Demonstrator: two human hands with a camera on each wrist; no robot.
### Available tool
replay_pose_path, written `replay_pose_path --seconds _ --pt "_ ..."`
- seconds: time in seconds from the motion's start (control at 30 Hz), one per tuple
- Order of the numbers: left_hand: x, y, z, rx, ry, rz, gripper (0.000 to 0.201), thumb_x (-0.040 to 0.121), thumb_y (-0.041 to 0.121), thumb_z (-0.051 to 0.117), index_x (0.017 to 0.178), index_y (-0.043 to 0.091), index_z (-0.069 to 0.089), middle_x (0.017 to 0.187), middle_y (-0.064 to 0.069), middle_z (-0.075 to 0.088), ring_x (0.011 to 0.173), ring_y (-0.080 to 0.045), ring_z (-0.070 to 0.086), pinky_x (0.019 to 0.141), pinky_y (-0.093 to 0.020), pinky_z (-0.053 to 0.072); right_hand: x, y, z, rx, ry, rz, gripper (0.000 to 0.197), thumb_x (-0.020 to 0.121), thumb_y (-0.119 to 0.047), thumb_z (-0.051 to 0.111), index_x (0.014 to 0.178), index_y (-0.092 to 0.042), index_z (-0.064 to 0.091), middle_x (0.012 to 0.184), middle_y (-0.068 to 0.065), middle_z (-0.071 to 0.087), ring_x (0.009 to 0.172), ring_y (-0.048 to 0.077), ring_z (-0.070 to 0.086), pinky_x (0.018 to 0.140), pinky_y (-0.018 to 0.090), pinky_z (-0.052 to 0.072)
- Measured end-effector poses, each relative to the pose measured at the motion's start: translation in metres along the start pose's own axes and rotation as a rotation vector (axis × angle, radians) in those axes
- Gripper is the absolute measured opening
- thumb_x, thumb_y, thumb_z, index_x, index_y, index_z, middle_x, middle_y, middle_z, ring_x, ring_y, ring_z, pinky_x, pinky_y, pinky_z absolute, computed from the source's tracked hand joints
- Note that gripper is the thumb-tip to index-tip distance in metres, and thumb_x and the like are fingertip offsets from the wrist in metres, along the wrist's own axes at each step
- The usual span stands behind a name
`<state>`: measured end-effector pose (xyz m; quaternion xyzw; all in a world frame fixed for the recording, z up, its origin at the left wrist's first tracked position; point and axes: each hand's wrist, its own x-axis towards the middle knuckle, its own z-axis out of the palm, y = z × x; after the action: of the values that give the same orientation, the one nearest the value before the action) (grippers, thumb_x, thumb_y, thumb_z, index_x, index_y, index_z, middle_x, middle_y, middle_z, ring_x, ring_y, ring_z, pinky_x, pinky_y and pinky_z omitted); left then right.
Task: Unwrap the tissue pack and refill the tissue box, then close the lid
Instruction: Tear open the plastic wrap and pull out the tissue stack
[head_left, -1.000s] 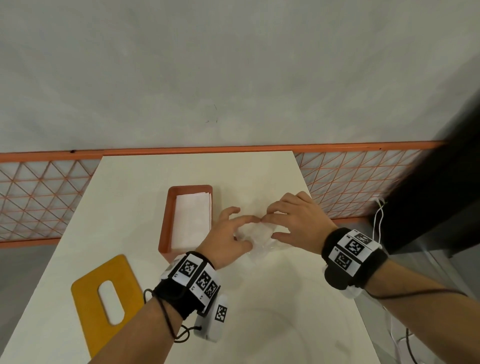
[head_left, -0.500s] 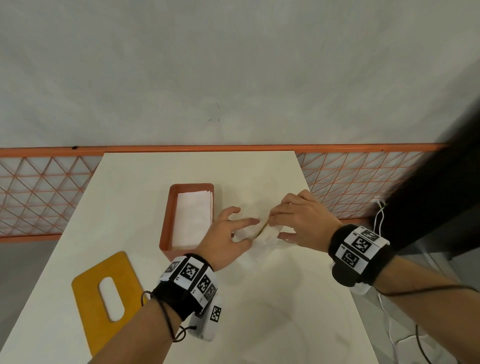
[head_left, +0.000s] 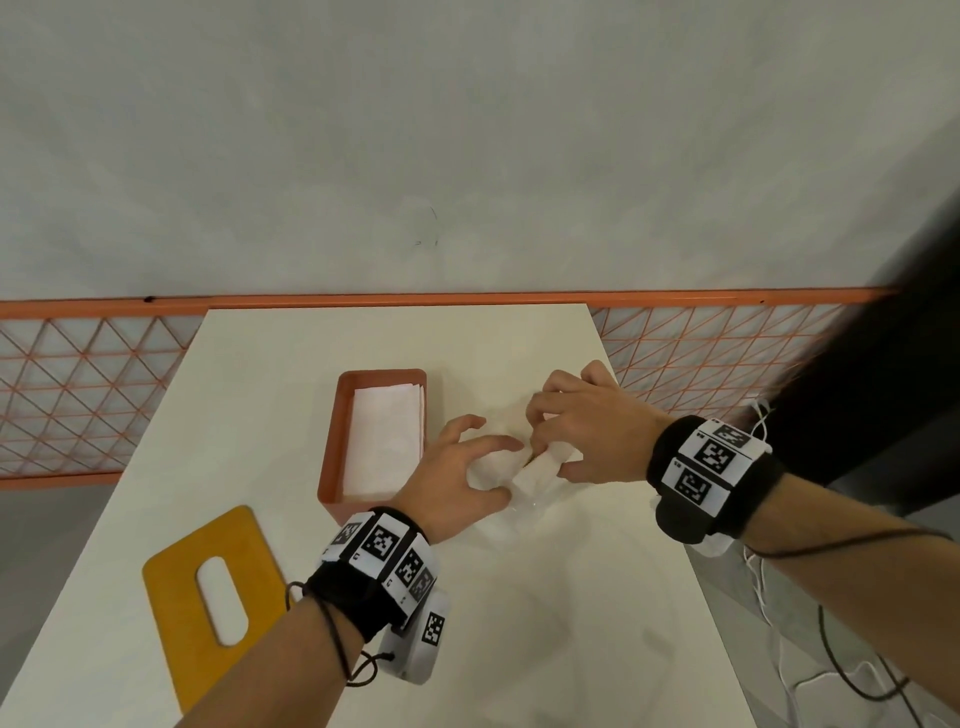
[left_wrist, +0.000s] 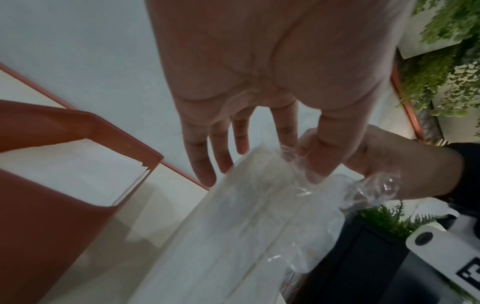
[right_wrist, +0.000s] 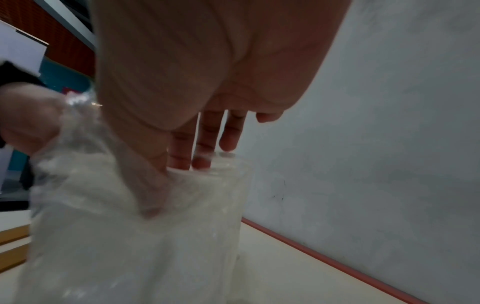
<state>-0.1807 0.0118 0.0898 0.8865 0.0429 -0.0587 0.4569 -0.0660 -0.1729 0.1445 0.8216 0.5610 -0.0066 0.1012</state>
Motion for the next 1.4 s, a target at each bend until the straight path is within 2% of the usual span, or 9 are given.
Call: replay_pose_path --seconds 0.2,0.33,0.6,0.73,0.9,1.07,1.17,1.3,1.4 --pt "0.0 0.001 -0.006 -0.007 -0.072 0.028 0.06 0.07 0.034 0.081 0.122 0.05 0.057 0.146 0.011 0.028 0.134 0.001 0.026 0.11 -0.028 0.034 -0.005 0.009 -0.023 0.058 -0.015 0.047 0.024 0.073 -0.045 0.06 0.095 -0.037 0.062 0.115 -0.019 0.054 0.114 0.011 0.042 0.082 0.037 0.028" --pt "-0.001 0.013 -0.001 0.003 -0.073 0.06 0.066 0.067 0.051 0.078 0.128 0.045 0.056 0.138 0.02 0.037 0.143 0.0 0.015 0.113 -0.027 0.023 0.0 0.01 -0.037 0.176 -0.018 0.085 0.024 0.072 -0.042 0.058 0.095 -0.035 0.059 0.101 -0.017 0.06 0.104 0.008 0.046 0.082 0.039 0.028" --pt "0.0 0.019 0.011 -0.006 0.046 0.049 0.042 0.085 0.041 0.065 0.125 0.027 0.064 0.141 0.012 0.046 0.146 -0.003 0.021 0.106 -0.018 0.025 -0.007 0.014 -0.036 0.556 0.068 0.132 0.032 0.068 -0.042 0.068 0.098 -0.037 0.059 0.095 -0.015 0.064 0.092 0.011 0.054 0.088 0.043 0.041" --pt "-0.004 0.017 0.005 -0.196 0.101 0.078 0.036 0.08 0.041 0.067 0.115 0.032 0.068 0.136 0.015 0.046 0.136 -0.009 0.04 0.113 -0.029 0.033 -0.019 0.025 -0.024 0.864 0.093 0.286 0.056 0.064 -0.028 0.084 0.11 -0.038 0.055 0.109 -0.014 0.061 0.102 0.009 0.056 0.091 0.031 0.046" --pt "-0.006 0.016 -0.003 -0.358 0.044 0.121 0.033 0.072 0.051 0.067 0.101 0.065 0.06 0.14 0.014 0.046 0.131 -0.004 0.045 0.115 -0.035 0.035 -0.021 0.023 -0.013 1.061 0.032 0.344 0.041 0.069 -0.019 0.086 0.104 -0.028 0.068 0.109 -0.009 0.071 0.101 0.003 0.063 0.09 0.018 0.046" --pt "-0.005 0.017 0.003 -0.31 0.072 0.052 0.064 0.064 0.047 0.081 0.121 0.053 0.053 0.139 0.014 0.049 0.129 -0.005 0.048 0.111 -0.039 0.041 -0.019 0.019 -0.011 1.214 0.114 0.379 0.035 0.072 -0.008 0.083 0.104 -0.018 0.072 0.111 -0.001 0.072 0.097 -0.004 0.064 0.082 0.005 0.043" --pt "-0.005 0.016 0.006 -0.346 0.123 0.018 0.043 0.076 0.041 0.078 0.11 0.054 0.057 0.135 0.015 0.053 0.127 -0.005 0.05 0.112 -0.04 0.041 -0.02 0.019 -0.009 1.353 0.198 0.421 0.037 0.072 -0.008 0.083 0.105 -0.018 0.072 0.114 0.004 0.072 0.107 0.01 0.064 0.092 0.02 0.044" --pt "-0.005 0.014 0.005 -0.373 0.134 0.047 0.033 0.085 0.037 0.069 0.117 0.041 0.063 0.134 0.014 0.054 0.128 -0.001 0.049 0.115 -0.039 0.036 -0.021 0.015 0.001 1.238 0.126 0.443 0.046 0.07 -0.013 0.086 0.111 -0.022 0.067 0.119 0.0 0.068 0.1 0.004 0.06 0.074 -0.005 0.036" --pt "-0.008 0.019 0.003 -0.44 0.094 0.077 0.031 0.082 0.052 0.062 0.113 0.053 0.062 0.136 0.013 0.055 0.128 0.0 0.05 0.113 -0.036 0.038 -0.02 0.012 0.008 1.217 0.056 0.452 0.047 0.07 -0.018 0.085 0.114 -0.02 0.069 0.121 -0.002 0.068 0.105 0.006 0.059 0.072 -0.005 0.035"
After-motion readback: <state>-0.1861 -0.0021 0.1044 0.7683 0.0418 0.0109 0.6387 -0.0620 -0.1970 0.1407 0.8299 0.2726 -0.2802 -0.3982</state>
